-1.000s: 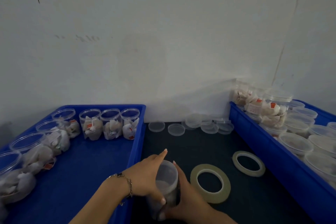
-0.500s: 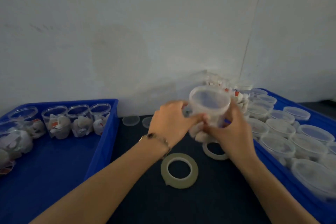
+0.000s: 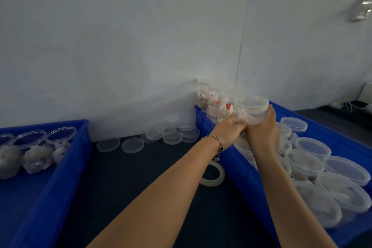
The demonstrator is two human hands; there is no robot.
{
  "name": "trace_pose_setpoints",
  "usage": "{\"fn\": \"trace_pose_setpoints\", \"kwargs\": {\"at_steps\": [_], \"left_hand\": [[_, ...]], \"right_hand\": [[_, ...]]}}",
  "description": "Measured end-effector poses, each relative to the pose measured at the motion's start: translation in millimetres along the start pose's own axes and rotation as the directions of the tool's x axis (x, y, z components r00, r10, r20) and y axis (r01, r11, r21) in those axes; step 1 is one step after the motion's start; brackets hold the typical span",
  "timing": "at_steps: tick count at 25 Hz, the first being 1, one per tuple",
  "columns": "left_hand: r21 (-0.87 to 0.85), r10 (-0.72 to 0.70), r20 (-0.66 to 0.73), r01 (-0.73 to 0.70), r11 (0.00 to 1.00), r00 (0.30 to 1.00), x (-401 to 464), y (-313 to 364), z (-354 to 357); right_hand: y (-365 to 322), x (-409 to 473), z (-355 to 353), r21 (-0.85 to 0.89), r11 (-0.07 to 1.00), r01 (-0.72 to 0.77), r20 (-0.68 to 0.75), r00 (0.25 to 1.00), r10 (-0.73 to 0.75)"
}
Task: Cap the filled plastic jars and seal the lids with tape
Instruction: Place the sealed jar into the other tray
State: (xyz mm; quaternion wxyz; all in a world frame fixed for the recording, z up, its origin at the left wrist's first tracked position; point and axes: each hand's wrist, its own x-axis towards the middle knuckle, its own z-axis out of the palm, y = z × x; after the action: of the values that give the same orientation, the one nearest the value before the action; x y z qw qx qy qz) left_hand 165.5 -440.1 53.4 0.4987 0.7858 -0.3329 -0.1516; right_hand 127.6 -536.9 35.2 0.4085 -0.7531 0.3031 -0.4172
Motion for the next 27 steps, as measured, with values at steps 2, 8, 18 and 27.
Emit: {"fn": "trace_pose_setpoints", "kwargs": {"at_steps": [2, 8, 18, 27], "left_hand": [[-0.011, -0.015, 0.046, 0.015, 1.0, 0.999, 8.6, -7.7, 8.0], [0.163, -0.062, 0.161, 0.036, 0.986, 0.985, 7.7, -24.6, 8.9], [0.411, -0.041, -0.157, 0.103, 0.906, 0.987, -138.3, -79.9, -139.1], [0.417, -0.306, -0.568, 0.588, 0.693, 0.764, -359.2, -129.4, -266.6]], "right_hand": [[13.1, 4.9, 5.9, 0.042, 0.999, -0.01, -0.015, 1.0, 0.01], [20.9, 9.4, 14.0, -0.063, 0.995, -0.082, 0.1, 0.991, 0.088], [-50.4, -125.8, 76.8, 0.154, 0.953, 0.261, 0.47, 0.829, -0.303], [-130.9, -280.3, 135.7, 0.352, 0.934, 0.068, 0.897, 0.261, -0.357]]}}
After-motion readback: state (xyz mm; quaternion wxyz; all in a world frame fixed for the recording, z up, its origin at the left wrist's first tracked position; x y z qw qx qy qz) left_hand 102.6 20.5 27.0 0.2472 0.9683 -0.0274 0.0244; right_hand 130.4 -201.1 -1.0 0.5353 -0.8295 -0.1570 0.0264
